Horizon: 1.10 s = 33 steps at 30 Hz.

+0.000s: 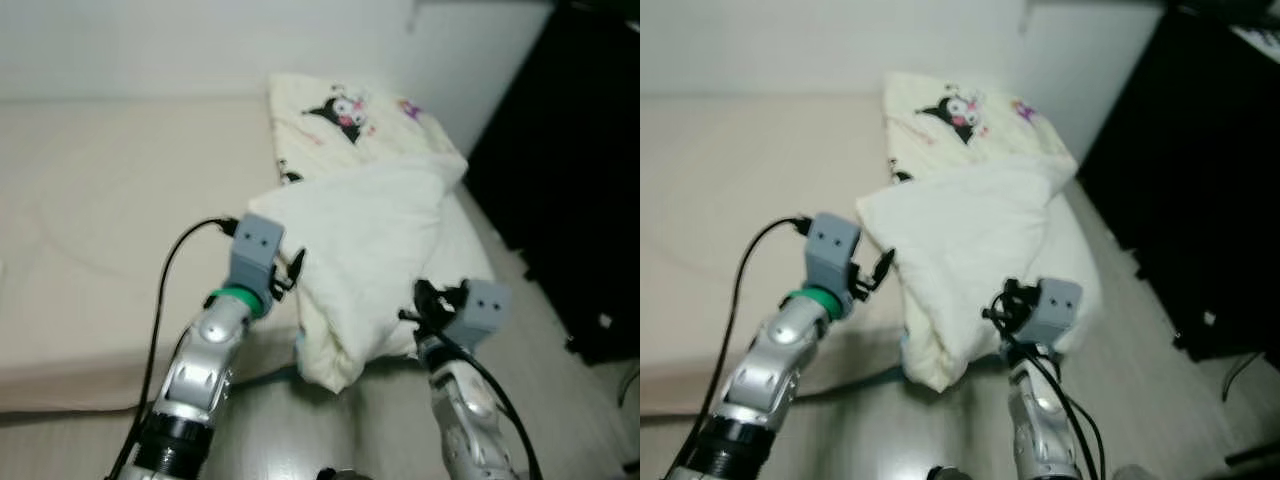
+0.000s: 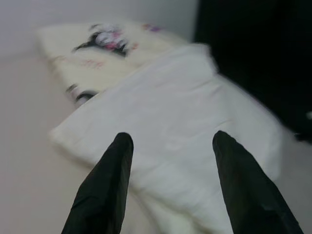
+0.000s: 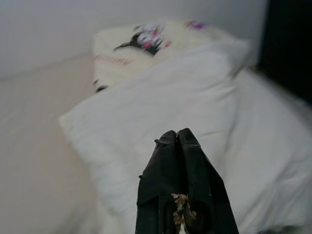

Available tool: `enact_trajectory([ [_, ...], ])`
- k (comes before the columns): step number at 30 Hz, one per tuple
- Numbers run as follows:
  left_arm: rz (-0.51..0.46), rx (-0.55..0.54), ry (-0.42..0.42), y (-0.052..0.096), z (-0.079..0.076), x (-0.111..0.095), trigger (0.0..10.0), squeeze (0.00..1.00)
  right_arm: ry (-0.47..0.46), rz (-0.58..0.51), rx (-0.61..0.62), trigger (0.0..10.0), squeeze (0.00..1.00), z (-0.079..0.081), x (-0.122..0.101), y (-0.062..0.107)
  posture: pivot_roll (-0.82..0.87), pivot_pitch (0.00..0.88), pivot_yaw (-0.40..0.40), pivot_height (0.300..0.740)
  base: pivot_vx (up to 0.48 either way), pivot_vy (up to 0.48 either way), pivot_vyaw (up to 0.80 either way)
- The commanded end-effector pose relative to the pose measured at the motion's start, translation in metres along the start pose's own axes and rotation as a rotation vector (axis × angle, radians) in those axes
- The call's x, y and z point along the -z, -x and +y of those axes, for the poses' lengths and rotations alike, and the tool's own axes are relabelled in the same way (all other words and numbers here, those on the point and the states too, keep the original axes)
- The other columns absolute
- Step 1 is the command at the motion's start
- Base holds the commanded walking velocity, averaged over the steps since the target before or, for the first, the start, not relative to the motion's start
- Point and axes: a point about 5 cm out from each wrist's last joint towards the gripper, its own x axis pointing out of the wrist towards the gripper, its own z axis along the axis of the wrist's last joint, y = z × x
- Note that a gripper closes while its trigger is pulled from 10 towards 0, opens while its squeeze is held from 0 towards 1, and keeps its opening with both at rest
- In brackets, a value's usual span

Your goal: Clean up the room

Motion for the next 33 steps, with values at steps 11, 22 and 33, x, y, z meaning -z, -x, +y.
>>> enact_trajectory([
  [11, 0.012, -0.012, -0.01, 0.0027, 0.0029, 0.0076, 10.0, 0.0, 0.023, 0.001, 0.016, 10.0, 0.0, -0.0061, 0.0019, 0.0022, 0.0, 0.1, 0.003, 0.733, 0.042, 0.0, -0.36],
  [22, 0.007, -0.01, -0.01, 0.0023, 0.0024, 0.0067, 10.0, 0.0, 0.023, -0.001, 0.016, 10.0, 0.0, -0.0057, 0.0024, 0.0029, 0.0, 0.1, 0.003, 0.733, 0.458, 0.0, 0.0],
  [33, 0.002, -0.008, -0.012, 0.0022, 0.0013, 0.0062, 10.0, 0.0, 0.027, 0.001, 0.012, 10.0, 0.0, -0.0061, 0.0032, 0.0029, 0.0, 0.1, 0.003, 0.733, 0.458, 0.0, 0.0],
])
